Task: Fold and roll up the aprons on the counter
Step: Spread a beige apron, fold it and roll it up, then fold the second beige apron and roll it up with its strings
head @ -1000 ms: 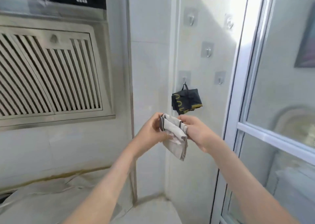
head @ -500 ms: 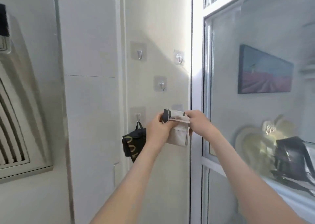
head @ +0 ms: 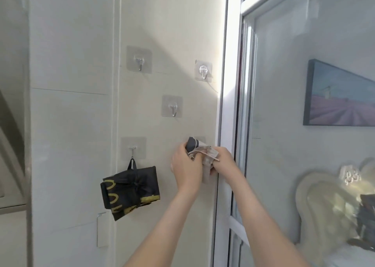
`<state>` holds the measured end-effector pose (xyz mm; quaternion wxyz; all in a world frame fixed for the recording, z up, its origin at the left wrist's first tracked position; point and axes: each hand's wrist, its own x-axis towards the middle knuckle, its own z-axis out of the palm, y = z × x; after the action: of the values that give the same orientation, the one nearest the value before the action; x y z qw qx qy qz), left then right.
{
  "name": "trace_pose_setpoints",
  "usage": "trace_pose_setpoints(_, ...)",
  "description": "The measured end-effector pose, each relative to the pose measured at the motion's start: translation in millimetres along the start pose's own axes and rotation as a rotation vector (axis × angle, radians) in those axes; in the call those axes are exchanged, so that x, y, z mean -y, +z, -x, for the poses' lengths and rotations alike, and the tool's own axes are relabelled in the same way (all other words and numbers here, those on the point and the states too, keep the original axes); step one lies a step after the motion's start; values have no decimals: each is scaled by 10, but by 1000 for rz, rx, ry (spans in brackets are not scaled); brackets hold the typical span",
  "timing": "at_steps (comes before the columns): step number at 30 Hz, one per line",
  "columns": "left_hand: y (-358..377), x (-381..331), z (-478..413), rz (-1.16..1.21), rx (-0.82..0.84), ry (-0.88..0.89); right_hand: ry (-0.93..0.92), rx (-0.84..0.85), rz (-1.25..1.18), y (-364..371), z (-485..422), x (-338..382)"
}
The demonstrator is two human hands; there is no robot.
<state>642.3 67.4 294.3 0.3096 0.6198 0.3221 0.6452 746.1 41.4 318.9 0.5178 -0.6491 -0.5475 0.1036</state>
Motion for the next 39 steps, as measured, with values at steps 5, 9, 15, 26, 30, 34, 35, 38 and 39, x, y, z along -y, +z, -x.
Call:
trace_pose_setpoints(5, 87, 90, 25, -112, -130, -24, 95, 25, -185, 101, -86, -88)
trace_pose_setpoints(9, 78, 205, 173, -11, -105, -70, 209, -11, -326, 191, -105, -235)
trace_pose_setpoints(15, -7, 153, 258, -46, -35, -75, -35, -268, -445, 371, 227, -325)
trace_pose_setpoints(26, -503, 452, 630, -566, -91, 785, -626, -633, 108, 846, 996, -503)
trace_pose_setpoints(30, -1090, 712, 940, -625, 53, 787, -671, -352, 60, 1135, 1372, -517)
trace_pose_setpoints(34, -1891, 951, 1336, -683, 322, 654, -657, -54, 35, 1696, 1923, -618)
trace_pose_setpoints(35, -2161, 1052, 1459, -713, 378, 595, -646, 13, 31, 1926, 2081, -634)
trace_pose_setpoints(38, -2805, 1337, 1737, -763, 453, 377, -578, 184, 38, 2484, 2432, -561)
trace_pose_setpoints(39, -3101, 1447, 1844, -809, 444, 298, -558, 259, 33, 2759, 2577, -481)
